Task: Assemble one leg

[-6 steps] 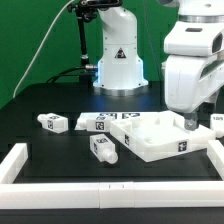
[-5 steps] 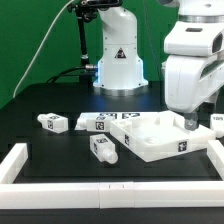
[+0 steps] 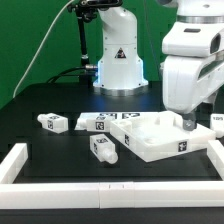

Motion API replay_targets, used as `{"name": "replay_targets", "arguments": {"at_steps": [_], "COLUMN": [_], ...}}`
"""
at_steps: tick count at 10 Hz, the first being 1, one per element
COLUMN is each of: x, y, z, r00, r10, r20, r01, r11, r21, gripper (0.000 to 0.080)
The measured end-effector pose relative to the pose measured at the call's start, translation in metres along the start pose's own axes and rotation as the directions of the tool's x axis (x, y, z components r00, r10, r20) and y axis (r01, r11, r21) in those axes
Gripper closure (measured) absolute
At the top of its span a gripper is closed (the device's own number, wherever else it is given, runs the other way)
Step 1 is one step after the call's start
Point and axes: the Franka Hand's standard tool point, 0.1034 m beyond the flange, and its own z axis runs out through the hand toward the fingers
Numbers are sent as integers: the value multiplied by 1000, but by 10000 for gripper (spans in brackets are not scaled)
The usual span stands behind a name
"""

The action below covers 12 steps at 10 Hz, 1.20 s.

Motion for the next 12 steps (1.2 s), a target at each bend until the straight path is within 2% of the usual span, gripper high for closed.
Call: {"name": "replay_targets", "arguments": {"at_steps": [1, 2, 3, 4, 6, 8, 9, 10, 11, 12], "x": [-28, -53, -75, -89, -85, -88, -101, -120, -134, -145], "y": [11, 25, 37, 47, 44, 46, 51, 51, 42, 41], "z": [5, 1, 0, 3, 4, 5, 7, 13, 25, 42], "r00": [1000, 1000, 1000, 998, 999, 999, 999, 989, 964, 965], "r10": [14, 16, -13, -60, -33, -26, 30, 144, 264, 260], "r20": [19, 24, 21, 20, 20, 22, 12, 13, 25, 33], "r01": [-14, -16, 14, 60, 33, 26, -30, -144, -264, -262], "r11": [1000, 1000, 1000, 998, 999, 1000, 1000, 990, 964, 964], "r21": [6, -1, -10, -3, -2, -2, -4, 2, 25, 42], "gripper": [150, 150, 150, 150, 150, 150, 150, 150, 150, 150]}}
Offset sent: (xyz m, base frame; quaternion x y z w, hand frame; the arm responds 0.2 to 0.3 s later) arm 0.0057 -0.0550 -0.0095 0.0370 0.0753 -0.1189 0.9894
